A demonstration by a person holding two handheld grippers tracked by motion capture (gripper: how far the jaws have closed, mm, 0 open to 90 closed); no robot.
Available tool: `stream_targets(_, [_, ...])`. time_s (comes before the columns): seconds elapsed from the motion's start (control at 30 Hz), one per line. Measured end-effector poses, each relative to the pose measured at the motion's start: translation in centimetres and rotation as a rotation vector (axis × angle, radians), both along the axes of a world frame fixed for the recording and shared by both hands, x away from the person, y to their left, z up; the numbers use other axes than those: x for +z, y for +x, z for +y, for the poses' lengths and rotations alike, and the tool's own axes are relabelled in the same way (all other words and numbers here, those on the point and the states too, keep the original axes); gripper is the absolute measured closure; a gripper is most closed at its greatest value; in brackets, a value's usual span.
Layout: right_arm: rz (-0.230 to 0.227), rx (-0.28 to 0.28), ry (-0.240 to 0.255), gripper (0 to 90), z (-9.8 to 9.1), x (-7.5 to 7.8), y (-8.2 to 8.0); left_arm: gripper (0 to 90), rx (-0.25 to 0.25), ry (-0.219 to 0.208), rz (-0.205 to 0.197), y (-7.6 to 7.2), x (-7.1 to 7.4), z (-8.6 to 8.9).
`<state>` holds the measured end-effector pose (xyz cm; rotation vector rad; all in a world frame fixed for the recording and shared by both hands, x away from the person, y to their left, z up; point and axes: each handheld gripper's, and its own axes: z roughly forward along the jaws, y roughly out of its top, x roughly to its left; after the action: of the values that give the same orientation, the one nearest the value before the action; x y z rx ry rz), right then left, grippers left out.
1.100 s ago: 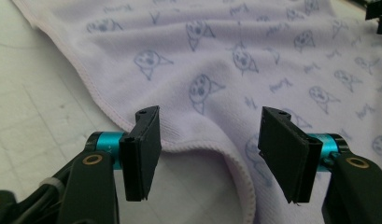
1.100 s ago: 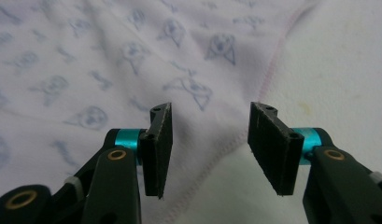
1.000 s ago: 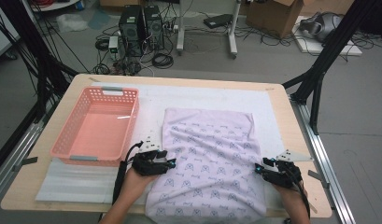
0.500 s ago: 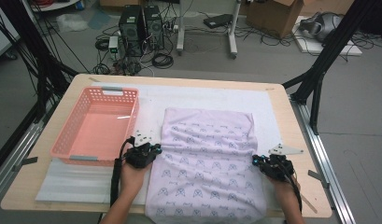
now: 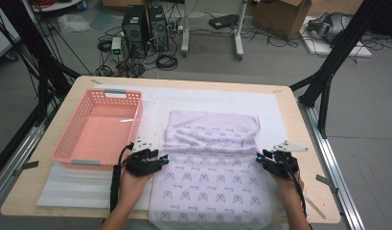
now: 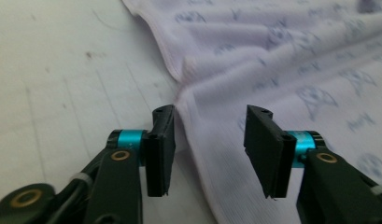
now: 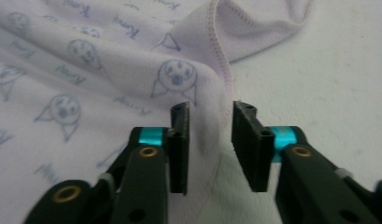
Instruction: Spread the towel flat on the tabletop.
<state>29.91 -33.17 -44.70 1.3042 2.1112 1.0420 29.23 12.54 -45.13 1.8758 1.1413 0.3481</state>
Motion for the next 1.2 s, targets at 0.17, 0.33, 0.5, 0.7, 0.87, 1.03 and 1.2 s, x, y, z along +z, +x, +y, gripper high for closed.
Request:
stream_targets(0.17, [-0.007,0.013,0.044,57.5,-1.5,0.3,-2.7,47.8,-0.062,-0.036,0.030,-2.1,-0.1,0.7])
stream_targets(0.33, [0.036,0.099,0.058,56.6,-1.9,0.4,-4.8,47.6,-0.104,-0.072,0.053,-3.5,-0.2,0.9])
stream_targets(0.5, [0.066,0.128,0.038,58.1,-1.4,-0.4,-6.1,67.6,-0.125,0.014,0.010,-4.9,-0.2,0.2])
stream_targets(0.7, [0.062,0.120,0.042,59.7,-1.2,-0.4,-6.4,86.7,-0.112,0.028,0.031,-6.2,0.0,1.3])
stream_targets(0.87, [0.064,0.156,0.039,61.7,-0.6,-0.4,-6.6,86.7,-0.090,-0.001,0.041,-8.0,-0.1,3.2])
stream_targets(1.03, [0.077,0.161,0.019,86.3,0.0,-0.2,-6.9,83.7,-0.098,-0.034,0.033,-8.2,-0.4,3.1])
stream_targets(1.2, [0.092,0.150,-0.003,87.4,-0.5,0.2,-7.8,66.9,-0.108,-0.063,0.018,-7.9,-0.4,2.4])
